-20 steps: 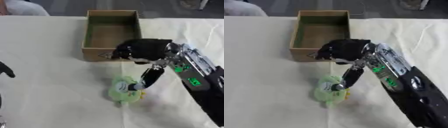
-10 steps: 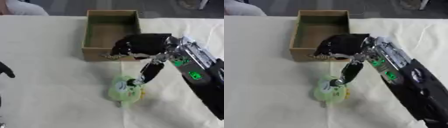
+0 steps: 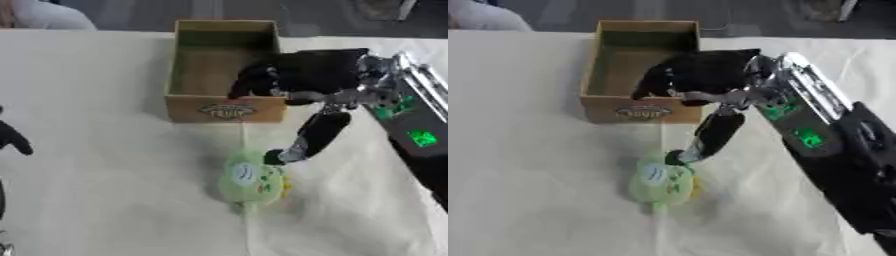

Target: Pick up objects on the table and place them in the box.

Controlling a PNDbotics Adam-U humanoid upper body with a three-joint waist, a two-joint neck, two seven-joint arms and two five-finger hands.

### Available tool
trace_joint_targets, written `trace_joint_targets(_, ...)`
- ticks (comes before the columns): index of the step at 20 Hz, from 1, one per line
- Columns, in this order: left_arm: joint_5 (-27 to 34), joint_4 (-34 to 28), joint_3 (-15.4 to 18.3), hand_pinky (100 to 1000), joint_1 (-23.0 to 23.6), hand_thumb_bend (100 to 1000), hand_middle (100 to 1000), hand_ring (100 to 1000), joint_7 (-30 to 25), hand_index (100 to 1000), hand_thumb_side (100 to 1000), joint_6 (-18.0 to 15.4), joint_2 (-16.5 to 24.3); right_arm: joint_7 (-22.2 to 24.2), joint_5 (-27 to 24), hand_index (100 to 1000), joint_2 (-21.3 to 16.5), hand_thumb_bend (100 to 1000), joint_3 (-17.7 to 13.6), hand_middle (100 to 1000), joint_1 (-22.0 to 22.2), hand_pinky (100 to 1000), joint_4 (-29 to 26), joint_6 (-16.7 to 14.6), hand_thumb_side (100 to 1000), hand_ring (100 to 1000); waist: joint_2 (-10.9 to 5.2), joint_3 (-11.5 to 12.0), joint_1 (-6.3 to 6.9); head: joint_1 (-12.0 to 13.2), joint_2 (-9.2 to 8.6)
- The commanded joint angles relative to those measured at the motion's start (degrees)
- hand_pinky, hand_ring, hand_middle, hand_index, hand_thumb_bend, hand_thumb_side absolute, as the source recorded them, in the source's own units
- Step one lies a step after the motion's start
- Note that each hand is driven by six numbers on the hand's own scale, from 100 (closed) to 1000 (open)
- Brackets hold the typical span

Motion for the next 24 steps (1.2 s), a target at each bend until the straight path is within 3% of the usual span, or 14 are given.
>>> trace_joint_targets(1,-0.07,-1.09,0.01,299,-0.34,100,389,374,0.0,633,919,-0.05,1.36,5.97,-2.72,1000,-3.53,464,-0.18,910,-0.07,995,-2.84,-5.29,583,1000,-1.11,-0.15,0.08,0.29,-0.09)
trace_joint_targets(11,0.02,-1.09,-0.01,299,-0.33,100,389,375,0.0,634,918,-0.14,1.43,5.97,-4.62,1000,-5.52,483,0.71,911,1.99,1000,-3.78,-3.93,568,1000,-1.18,-0.1,0.14,0.17,-0.4)
trace_joint_targets(20,0.01,-1.09,-0.09,299,-0.31,100,389,375,-0.13,634,916,-0.14,1.28,5.97,-0.41,1000,-3.51,600,3.77,905,2.11,1000,1.27,-4.01,517,1000,-1.07,0.27,0.22,-0.09,-0.64)
trace_joint_targets(24,-0.04,-1.09,-0.16,299,-0.3,100,389,375,-0.24,634,916,-0.1,1.14,5.97,1.98,1000,-2.23,607,5.14,907,1.83,1000,3.24,-4.56,522,1000,-0.95,0.35,0.26,-0.25,-0.69)
